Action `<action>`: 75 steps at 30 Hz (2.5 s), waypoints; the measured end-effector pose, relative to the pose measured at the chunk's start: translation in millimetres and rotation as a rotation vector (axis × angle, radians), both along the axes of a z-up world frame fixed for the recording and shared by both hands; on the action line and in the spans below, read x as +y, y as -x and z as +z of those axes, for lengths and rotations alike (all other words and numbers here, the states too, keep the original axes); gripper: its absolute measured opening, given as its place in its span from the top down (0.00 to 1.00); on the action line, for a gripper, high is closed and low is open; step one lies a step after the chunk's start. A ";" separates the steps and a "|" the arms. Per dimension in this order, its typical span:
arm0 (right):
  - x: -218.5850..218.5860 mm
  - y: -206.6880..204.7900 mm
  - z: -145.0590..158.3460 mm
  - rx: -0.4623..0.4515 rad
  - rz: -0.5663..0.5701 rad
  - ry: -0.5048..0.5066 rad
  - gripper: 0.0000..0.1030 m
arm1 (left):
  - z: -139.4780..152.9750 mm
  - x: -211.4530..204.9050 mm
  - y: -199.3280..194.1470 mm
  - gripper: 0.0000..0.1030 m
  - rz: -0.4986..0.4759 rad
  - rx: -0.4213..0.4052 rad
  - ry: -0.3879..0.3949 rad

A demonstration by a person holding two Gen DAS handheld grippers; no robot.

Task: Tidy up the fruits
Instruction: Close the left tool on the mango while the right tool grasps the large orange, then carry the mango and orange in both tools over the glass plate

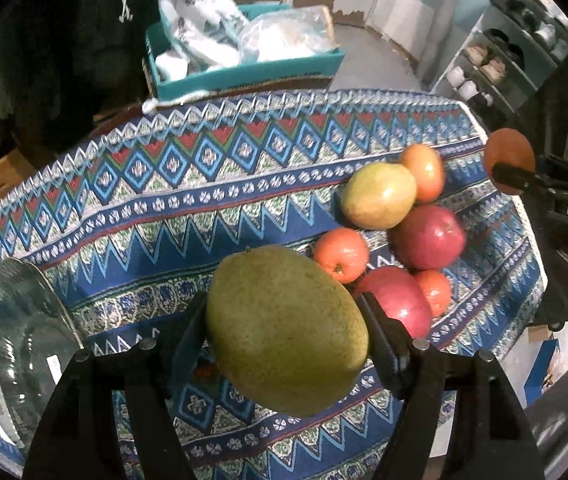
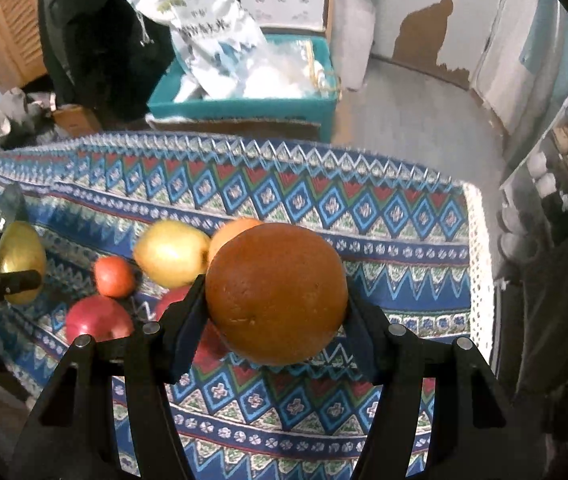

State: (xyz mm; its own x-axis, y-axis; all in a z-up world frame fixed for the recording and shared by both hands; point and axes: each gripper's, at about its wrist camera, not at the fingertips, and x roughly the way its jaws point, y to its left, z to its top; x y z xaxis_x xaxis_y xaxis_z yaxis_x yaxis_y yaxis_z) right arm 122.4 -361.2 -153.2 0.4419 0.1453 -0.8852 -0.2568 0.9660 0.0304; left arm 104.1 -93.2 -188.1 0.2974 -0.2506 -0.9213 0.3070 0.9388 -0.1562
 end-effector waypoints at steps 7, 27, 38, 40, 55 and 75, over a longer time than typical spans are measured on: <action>9.5 11.3 26.7 -0.063 0.020 -0.031 0.38 | 37.9 -2.3 11.6 0.27 -0.029 -0.098 -0.002; 61.4 41.6 84.0 -0.198 0.108 -0.165 0.38 | 94.6 1.9 46.8 0.27 -0.062 -0.269 0.014; 116.1 49.8 103.5 -0.231 0.195 -0.188 0.38 | 107.2 33.6 60.6 0.27 -0.027 -0.313 0.023; 126.0 50.2 106.4 -0.232 0.208 -0.196 0.38 | 109.0 41.1 61.7 0.27 -0.014 -0.314 0.031; 215.9 40.5 108.2 -0.204 0.336 -0.204 0.38 | 110.5 110.8 71.7 0.27 0.115 -0.323 0.047; 342.2 6.9 85.2 -0.110 0.466 -0.241 0.38 | 74.9 219.0 76.2 0.27 0.317 -0.268 0.033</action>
